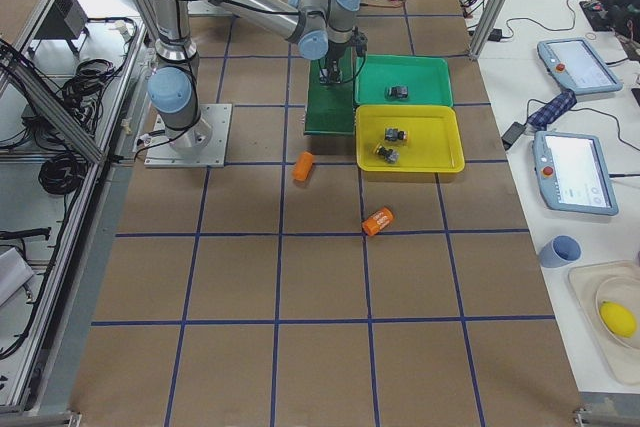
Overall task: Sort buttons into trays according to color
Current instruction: 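Grasp the next green-capped button at the belt end and carry it to the green tray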
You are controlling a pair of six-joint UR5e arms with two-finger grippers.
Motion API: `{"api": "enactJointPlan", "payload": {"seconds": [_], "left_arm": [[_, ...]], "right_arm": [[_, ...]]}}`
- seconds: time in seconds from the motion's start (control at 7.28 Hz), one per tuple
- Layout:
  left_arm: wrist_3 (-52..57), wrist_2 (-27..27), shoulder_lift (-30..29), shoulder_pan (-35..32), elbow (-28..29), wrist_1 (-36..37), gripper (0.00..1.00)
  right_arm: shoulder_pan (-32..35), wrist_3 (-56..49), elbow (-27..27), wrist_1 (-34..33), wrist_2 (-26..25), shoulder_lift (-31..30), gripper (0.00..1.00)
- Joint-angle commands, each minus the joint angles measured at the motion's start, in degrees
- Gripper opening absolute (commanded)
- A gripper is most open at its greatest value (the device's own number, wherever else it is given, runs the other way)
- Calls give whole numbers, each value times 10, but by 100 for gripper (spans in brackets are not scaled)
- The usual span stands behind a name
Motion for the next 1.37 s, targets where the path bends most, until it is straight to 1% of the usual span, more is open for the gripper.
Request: {"api": "enactJointPlan", "payload": {"seconds": [0.0,0.14,0.27,0.41,0.55,0.69,0.82,0.96,1.1,1.24], "left_arm": [[1,0,-2,0,4,0,100],[0,0,-1,0,4,0,100],[0,0,-1,0,4,0,100],[0,-1,-1,0,5,0,100],[0,0,-1,0,4,0,100],[0,0,-1,0,4,0,100],[0,0,-1,0,4,0,100],[0,0,-1,0,4,0,100],[0,0,-1,0,4,0,100],[0,0,0,0,4,0,100]], "right_arm": [[-1,-9,-13,-1,-9,1,0],[-1,-15,-33,-2,-10,3,0],[-1,-15,-83,-5,-2,26,0],[-1,-14,-167,-5,1,99,5],[4,-10,-271,8,1,170,8],[21,-6,-338,50,2,189,19],[20,-5,-356,65,0,201,94],[20,-5,-356,72,-1,199,100],[19,-5,-359,83,-2,197,100],[16,-5,-363,114,-2,184,100]]}}
